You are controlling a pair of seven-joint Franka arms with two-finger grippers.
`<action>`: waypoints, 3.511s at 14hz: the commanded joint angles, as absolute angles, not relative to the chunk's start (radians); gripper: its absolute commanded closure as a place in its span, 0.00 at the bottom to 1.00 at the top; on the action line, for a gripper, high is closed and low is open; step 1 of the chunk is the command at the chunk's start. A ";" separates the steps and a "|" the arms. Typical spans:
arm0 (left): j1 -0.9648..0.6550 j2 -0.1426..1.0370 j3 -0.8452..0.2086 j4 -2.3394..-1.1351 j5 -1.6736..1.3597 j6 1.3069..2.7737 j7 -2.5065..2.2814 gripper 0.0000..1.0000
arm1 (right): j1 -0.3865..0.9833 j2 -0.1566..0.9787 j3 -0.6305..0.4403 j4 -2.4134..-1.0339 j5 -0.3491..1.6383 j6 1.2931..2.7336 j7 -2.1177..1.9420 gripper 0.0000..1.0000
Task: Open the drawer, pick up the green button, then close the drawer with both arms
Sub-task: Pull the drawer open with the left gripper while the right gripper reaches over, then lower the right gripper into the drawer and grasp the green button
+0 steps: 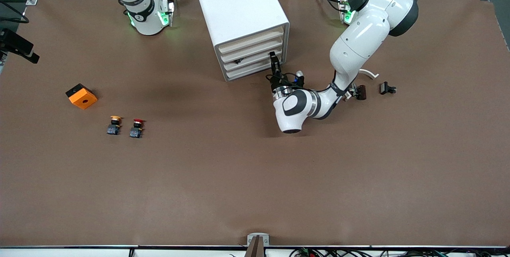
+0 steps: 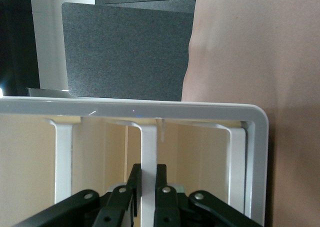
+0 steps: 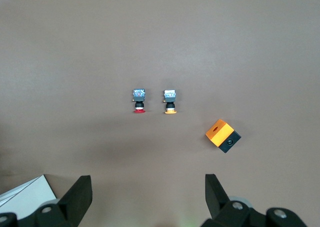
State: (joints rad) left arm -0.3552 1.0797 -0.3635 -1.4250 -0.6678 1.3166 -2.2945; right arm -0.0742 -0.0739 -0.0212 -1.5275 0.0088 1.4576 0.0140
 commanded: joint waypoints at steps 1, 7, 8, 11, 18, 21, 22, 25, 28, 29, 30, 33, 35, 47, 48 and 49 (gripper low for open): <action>-0.362 1.095 -0.359 -1.401 -0.690 1.305 -2.322 0.91 | -0.083 -0.094 -0.009 -1.542 0.002 1.456 0.025 0.00; -0.342 1.086 -0.324 -1.387 -0.690 1.305 -2.321 0.90 | -0.083 -0.087 -0.014 -1.529 0.012 1.456 0.032 0.00; -0.339 1.083 -0.313 -1.382 -0.690 1.305 -2.321 0.90 | -0.083 -0.086 -0.015 -1.525 0.012 1.456 0.031 0.00; -0.311 1.081 -0.310 -1.382 -0.689 1.304 -2.321 0.91 | -0.078 -0.081 -0.014 -1.526 0.011 1.456 0.031 0.00; -0.246 1.081 -0.302 -1.353 -0.689 1.302 -2.322 0.91 | -0.058 0.087 -0.014 -1.503 -0.008 1.477 0.008 0.00; -0.210 1.086 -0.302 -1.335 -0.692 1.304 -2.319 0.91 | -0.052 0.124 -0.015 -1.506 -0.015 1.482 0.024 0.00; -0.195 1.086 -0.302 -1.328 -0.704 1.304 -2.321 0.90 | -0.040 0.123 -0.012 -1.506 -0.018 1.479 0.055 0.00; -0.161 1.083 -0.302 -1.324 -0.727 1.304 -2.321 0.90 | 0.058 0.121 -0.009 -1.519 -0.003 1.466 0.358 0.00; -0.135 1.081 -0.302 -1.325 -0.744 1.302 -2.322 0.90 | 0.219 0.118 -0.009 -1.551 0.055 1.488 0.617 0.00; -0.132 1.081 -0.302 -1.325 -0.749 1.304 -2.322 0.90 | 0.283 0.120 -0.009 -1.555 0.069 1.502 0.732 0.00; -0.132 1.083 -0.302 -1.325 -0.749 1.304 -2.322 0.89 | 0.352 0.120 -0.009 -1.565 0.090 1.515 0.818 0.00; -0.135 1.088 -0.301 -1.327 -0.744 1.304 -2.324 0.79 | 0.561 0.123 -0.009 -1.650 0.115 1.696 1.096 0.00; -0.135 1.088 -0.301 -1.328 -0.744 1.304 -2.324 0.50 | 0.661 0.139 -0.009 -1.705 0.115 1.817 1.213 0.00; -0.127 1.011 -0.314 -1.327 -0.626 1.295 -2.179 0.00 | 0.807 0.359 -0.015 -1.772 0.091 2.144 1.439 0.00; -0.127 0.991 -0.316 -1.327 -0.588 1.295 -2.113 0.00 | 0.808 0.376 -0.017 -1.772 0.083 2.157 1.440 0.00; -0.127 0.967 -0.316 -1.327 -0.554 1.295 -2.047 0.00 | 0.810 0.393 -0.017 -1.772 0.071 2.170 1.442 0.00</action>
